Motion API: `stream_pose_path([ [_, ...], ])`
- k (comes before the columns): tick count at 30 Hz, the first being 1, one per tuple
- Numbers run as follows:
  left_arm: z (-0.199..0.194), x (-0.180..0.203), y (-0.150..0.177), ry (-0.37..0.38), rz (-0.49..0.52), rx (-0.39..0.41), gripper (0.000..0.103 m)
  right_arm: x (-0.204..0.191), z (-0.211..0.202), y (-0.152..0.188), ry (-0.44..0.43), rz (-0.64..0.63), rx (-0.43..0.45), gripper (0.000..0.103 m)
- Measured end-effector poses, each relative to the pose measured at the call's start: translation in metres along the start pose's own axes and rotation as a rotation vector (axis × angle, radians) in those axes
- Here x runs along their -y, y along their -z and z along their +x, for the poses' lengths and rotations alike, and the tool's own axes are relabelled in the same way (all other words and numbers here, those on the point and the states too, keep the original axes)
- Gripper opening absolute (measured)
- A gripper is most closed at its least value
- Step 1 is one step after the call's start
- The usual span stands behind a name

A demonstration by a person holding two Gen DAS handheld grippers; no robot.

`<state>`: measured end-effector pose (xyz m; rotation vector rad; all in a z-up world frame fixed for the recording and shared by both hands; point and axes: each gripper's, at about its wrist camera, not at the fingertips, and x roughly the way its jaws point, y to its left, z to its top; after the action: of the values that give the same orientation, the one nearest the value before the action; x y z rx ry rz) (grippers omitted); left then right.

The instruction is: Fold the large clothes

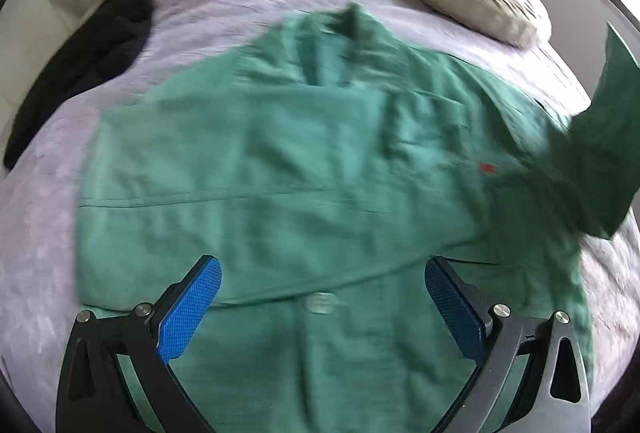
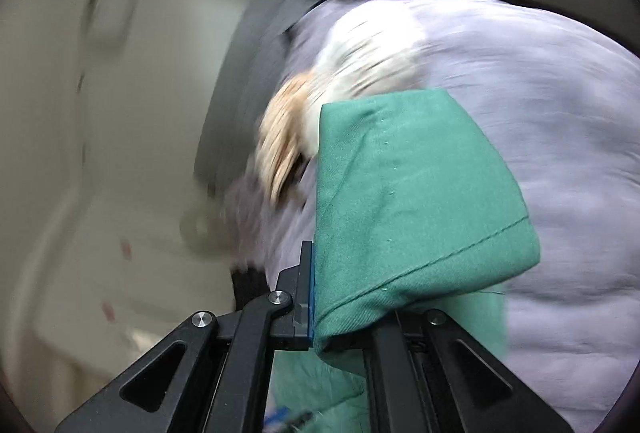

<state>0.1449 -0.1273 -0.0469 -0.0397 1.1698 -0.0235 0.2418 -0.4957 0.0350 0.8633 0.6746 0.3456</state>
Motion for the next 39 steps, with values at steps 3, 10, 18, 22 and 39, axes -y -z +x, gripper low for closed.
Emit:
stream_pose_path([
  [3, 0.011, -0.037, 0.013, -0.024, -0.046, 0.013, 0.102, -0.060, 0.054, 0.040, 0.045, -0.216, -0.117, 0.005],
  [10, 0.026, -0.103, 0.027, -0.055, -0.135, -0.003, 0.102, -0.084, 0.209, 0.184, 0.179, -0.391, -0.476, 0.005],
  [18, 0.022, -0.133, 0.046, -0.030, -0.132, -0.002, 0.102, -0.040, 0.213, 0.214, 0.278, -0.153, -0.458, 0.044],
  [22, 0.019, -0.147, 0.049, -0.023, -0.174, 0.008, 0.102, -0.057, 0.201, 0.199, 0.331, -0.204, -0.358, 0.008],
  [39, 0.021, -0.180, 0.062, -0.053, -0.247, -0.012, 0.102, -0.126, 0.236, 0.336, 0.480, -0.982, -0.652, 0.058],
])
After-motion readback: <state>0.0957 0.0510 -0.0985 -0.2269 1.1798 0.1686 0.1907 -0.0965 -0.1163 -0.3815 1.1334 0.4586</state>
